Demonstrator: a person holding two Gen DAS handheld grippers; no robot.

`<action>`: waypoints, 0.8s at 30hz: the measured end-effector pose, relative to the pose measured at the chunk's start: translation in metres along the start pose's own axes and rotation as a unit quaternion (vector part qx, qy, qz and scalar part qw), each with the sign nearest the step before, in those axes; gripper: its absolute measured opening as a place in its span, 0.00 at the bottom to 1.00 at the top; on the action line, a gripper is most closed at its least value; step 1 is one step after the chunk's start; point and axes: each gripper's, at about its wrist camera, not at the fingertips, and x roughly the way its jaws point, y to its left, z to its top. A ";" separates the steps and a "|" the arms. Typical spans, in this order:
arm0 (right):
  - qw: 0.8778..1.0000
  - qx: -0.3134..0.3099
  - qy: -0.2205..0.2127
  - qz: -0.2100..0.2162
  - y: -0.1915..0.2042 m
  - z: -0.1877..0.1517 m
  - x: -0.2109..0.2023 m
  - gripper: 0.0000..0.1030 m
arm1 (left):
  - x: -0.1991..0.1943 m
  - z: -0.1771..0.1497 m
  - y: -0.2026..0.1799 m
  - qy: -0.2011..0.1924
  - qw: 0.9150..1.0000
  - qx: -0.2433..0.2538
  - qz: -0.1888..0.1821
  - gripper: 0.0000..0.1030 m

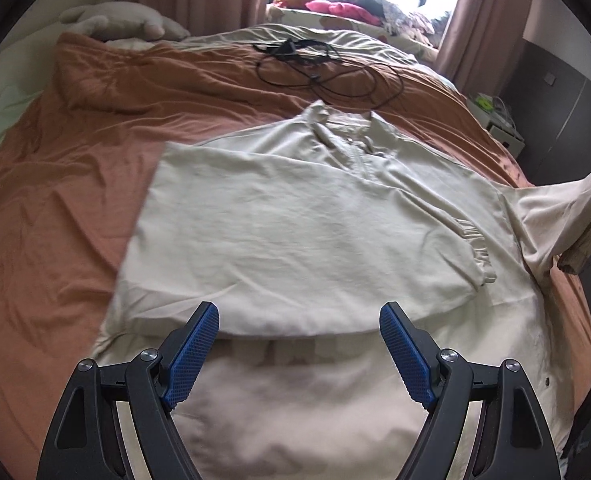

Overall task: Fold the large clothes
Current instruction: 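Grasp the other sleeve with the right gripper and lift it, then fold the held sleeve across the jacket body with the right gripper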

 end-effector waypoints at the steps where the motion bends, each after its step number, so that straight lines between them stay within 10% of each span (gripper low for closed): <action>1: 1.000 -0.009 0.009 0.004 0.011 -0.004 0.008 0.03 | -0.002 -0.001 0.006 -0.001 1.000 -0.002 0.001 0.81; 17: 0.970 -0.106 0.216 0.038 0.136 -0.148 0.153 0.07 | -0.012 -0.026 0.080 0.009 0.999 -0.040 0.026 0.81; 24: 0.963 -0.114 0.238 0.051 0.132 -0.169 0.132 0.46 | -0.008 -0.029 0.079 0.014 0.999 -0.041 0.019 0.81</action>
